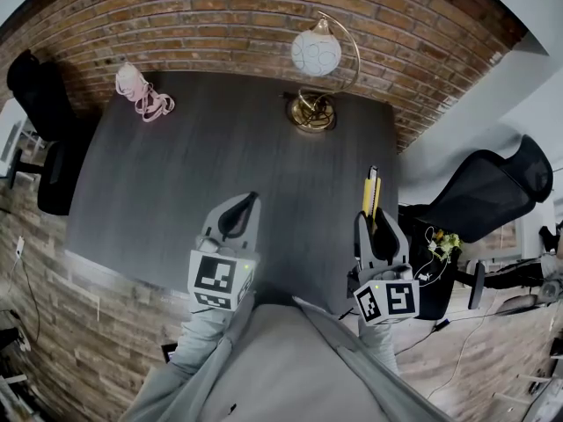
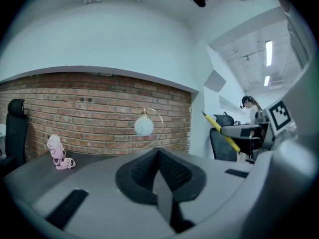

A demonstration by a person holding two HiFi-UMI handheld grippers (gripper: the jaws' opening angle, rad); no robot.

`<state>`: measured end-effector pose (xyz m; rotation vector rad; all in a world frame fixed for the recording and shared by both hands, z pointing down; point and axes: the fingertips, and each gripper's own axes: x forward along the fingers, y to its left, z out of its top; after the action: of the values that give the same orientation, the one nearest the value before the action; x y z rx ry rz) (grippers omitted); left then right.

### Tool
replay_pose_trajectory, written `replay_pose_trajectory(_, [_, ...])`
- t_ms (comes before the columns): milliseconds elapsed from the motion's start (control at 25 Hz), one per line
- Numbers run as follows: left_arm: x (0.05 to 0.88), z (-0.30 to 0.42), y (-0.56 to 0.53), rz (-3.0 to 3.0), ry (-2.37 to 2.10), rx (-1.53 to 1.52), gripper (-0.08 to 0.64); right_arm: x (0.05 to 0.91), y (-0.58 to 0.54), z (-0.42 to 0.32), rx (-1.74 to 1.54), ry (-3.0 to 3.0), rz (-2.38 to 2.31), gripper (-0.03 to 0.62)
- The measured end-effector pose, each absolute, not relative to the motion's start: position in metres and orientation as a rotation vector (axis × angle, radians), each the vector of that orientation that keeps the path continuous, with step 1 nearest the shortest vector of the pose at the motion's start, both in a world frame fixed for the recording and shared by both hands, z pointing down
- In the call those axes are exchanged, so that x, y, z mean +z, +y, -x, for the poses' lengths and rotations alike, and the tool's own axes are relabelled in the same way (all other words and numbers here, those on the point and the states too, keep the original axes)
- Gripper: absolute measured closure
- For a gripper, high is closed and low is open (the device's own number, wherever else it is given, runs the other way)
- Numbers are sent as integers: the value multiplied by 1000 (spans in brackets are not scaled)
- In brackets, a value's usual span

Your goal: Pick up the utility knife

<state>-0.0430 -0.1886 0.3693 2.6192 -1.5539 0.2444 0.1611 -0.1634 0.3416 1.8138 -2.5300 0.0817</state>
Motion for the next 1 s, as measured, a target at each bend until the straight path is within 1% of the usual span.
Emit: replay_pose_trajectory(1000, [376, 41, -203, -2600, -1560, 253, 541, 350, -179, -156, 91, -2550, -1746, 459])
